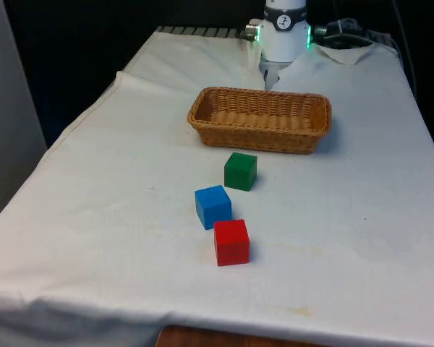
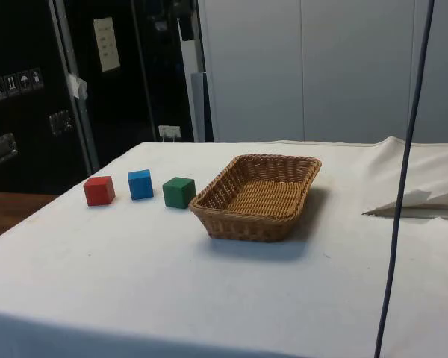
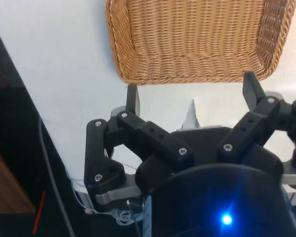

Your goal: Pick up exactly two blocks and place them into the basket.

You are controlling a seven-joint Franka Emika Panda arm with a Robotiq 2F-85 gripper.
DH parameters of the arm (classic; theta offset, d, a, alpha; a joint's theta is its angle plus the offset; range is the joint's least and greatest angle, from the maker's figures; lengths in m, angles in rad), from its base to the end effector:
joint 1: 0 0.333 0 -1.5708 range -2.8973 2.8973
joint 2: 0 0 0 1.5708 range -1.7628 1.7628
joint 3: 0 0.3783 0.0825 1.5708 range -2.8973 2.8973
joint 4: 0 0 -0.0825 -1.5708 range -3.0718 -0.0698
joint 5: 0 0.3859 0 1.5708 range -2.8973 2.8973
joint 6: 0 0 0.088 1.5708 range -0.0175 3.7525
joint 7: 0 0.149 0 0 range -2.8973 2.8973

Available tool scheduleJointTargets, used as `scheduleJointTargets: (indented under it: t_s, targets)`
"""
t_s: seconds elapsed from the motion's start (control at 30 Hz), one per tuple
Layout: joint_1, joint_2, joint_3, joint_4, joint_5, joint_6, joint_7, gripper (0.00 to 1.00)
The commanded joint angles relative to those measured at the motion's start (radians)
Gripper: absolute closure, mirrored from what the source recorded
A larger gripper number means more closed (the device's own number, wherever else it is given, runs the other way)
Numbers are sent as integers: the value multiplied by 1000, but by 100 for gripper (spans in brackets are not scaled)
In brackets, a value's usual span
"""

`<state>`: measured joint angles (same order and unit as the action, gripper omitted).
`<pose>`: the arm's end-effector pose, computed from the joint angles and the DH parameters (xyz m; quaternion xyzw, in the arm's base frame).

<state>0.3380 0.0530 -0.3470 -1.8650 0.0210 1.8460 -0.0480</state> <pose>0.5699 0.0006 0.4995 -0.9993 -0.0162 0.0343 0.0020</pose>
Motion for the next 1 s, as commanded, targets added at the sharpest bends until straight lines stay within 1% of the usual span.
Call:
scheduleJointTargets:
  t_s: [0.0,0.07,0.1,0.13,0.2,0.33,0.37,0.4,0.47,0.5,0.63,0.67,0.7,0.87,0.93,0.97]
  targets:
    - [0,11,0,-6,0,21,-3,0]
    - [-1,26,0,-6,1,39,-6,0]
    - [0,16,0,-6,0,23,-4,0]
    - [-1,33,0,-6,2,50,-8,0]
    - [-2,54,-1,-4,1,84,-12,0]
    - [-2,74,-2,-4,-2,128,-16,0]
    - [-2,73,-2,-4,0,121,-14,0]
    - [-2,79,-2,-6,-4,148,-17,0]
    - [-2,83,-2,-9,-5,160,-17,0]
    - [-2,88,-3,-15,-6,180,-16,0]
    - [-3,96,-4,-34,-10,225,-14,0]
    - [-3,98,-3,-31,-5,212,-17,0]
    - [-3,100,-4,-47,-11,249,-14,0]
    - [-4,111,-3,-76,-7,303,-15,0]
    - [-4,119,-2,-93,-3,336,-17,0]
    - [-4,112,-3,-81,-6,305,-17,0]
